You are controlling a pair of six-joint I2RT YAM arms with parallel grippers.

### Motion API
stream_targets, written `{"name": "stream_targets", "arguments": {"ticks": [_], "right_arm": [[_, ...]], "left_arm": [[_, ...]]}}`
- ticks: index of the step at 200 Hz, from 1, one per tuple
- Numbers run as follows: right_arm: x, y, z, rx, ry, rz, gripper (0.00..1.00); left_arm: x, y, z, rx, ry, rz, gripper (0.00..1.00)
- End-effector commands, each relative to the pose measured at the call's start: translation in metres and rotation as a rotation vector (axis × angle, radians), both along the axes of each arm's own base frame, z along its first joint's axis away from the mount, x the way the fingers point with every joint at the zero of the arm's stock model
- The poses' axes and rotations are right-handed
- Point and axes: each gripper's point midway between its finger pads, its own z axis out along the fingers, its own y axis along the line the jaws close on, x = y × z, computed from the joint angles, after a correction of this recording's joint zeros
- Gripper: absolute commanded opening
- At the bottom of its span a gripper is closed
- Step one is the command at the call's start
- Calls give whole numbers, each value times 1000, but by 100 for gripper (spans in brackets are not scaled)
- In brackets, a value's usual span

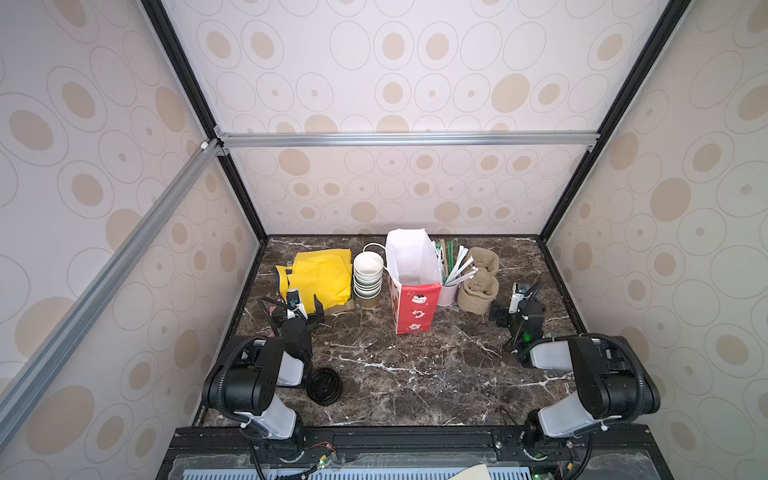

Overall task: Pack a coffee takeout order
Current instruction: Move several coffee cups to the center of the table.

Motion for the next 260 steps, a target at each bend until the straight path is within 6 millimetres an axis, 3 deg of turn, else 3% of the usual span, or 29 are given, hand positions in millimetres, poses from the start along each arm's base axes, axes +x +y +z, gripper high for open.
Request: {"name": "stream_targets", "arguments": {"ticks": [1, 244, 260], "right_arm": [[5, 4, 9, -5, -26, 17, 100], [4, 5, 9, -5, -27, 19, 100], [2, 0, 25, -8, -81, -11, 100]], "left_arm": [[1, -1, 10, 17, -36, -3, 99], [0, -1, 12, 17, -42, -4, 99], [-8, 1, 20, 13, -79, 4, 99]]}}
